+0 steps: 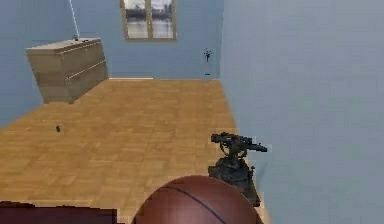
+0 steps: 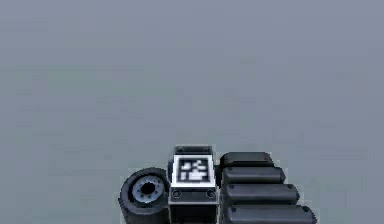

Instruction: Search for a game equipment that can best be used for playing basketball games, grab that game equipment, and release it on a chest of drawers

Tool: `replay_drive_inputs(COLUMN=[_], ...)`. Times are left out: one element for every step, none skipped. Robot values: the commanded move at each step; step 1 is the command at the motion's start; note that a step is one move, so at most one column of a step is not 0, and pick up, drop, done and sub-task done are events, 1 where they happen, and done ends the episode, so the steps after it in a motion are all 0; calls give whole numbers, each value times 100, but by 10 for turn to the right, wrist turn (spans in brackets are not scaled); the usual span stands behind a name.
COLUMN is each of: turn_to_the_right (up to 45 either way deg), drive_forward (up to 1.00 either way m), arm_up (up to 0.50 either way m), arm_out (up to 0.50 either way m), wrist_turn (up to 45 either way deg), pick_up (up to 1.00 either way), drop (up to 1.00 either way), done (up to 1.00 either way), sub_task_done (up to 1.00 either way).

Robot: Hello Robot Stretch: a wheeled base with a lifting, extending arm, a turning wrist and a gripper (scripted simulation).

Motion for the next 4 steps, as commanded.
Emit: replay_drive_inputs(turn_to_the_right=[0, -270, 0, -30], drive_forward=[80, 0, 100, 0], arm_up=[0, 0, 0, 0], arm_out=[0, 0, 0, 0], wrist_turn=[0, 0, 0, 0], pick_up=[0, 0, 0, 0], drop=[0, 0, 0, 0], done=[0, 0, 0, 0], sub_task_done=[0, 0, 0, 0])
